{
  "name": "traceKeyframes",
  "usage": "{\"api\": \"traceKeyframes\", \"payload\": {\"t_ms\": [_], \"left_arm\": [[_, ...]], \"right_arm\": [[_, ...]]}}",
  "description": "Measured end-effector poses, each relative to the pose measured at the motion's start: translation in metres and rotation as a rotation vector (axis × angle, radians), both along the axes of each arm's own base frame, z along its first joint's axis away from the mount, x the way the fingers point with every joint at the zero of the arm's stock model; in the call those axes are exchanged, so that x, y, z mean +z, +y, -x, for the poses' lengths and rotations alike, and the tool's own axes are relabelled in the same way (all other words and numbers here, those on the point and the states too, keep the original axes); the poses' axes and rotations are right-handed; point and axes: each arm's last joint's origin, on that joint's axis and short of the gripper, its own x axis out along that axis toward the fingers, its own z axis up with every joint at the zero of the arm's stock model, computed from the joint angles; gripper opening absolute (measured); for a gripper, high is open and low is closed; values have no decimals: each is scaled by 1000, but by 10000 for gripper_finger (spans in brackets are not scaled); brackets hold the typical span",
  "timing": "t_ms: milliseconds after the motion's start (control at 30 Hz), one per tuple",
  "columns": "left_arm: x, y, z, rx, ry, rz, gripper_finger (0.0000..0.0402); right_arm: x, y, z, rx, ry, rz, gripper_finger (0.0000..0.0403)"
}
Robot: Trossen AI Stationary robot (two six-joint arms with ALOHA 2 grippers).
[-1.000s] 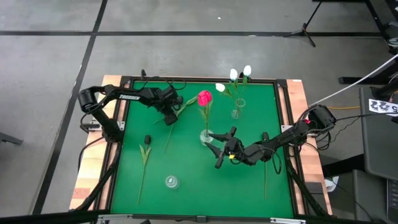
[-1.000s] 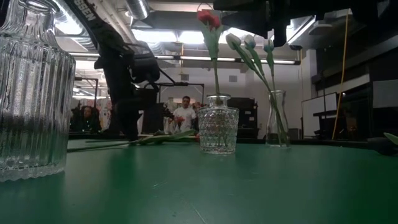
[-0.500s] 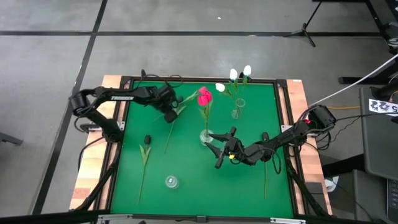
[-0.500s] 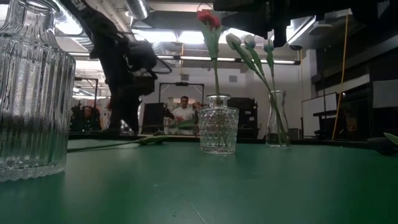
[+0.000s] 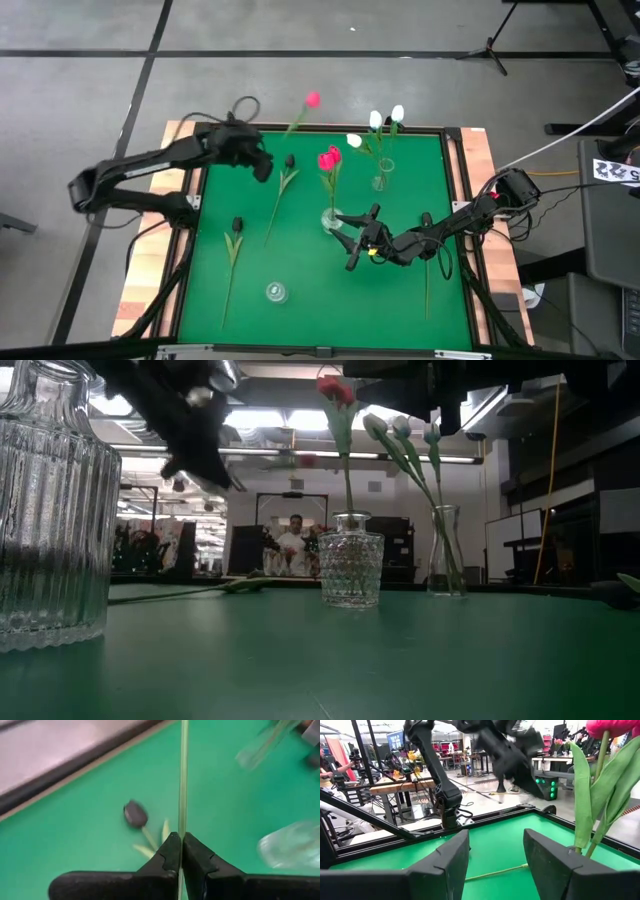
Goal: Sort flowers into vase by color
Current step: Put the red tulip into the middle transparent flower vase
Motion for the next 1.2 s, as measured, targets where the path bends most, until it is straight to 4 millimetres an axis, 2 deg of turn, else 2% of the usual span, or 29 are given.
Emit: {"api": "traceKeyframes", "payload": {"t_ms": [267, 500, 633, 833, 1033, 1200], "left_arm": [[51, -25, 38, 19, -295, -115, 1], [84, -52, 47, -124, -544, -254, 0], [92, -66, 43, -228, -617, -297, 0], [95, -82, 39, -313, -641, -326, 0], [96, -95, 34, -345, -639, -378, 0], [101, -105, 21, -392, -692, -451, 0]], "right_arm": [[8, -14, -8, -28, -33, 18, 186], [37, -40, -41, 101, -29, 70, 186], [64, -53, -62, 142, 49, 155, 186], [123, -72, -81, 146, 120, 320, 186], [182, -88, -84, 171, 154, 427, 186], [209, -94, -82, 203, 104, 473, 186]]}}
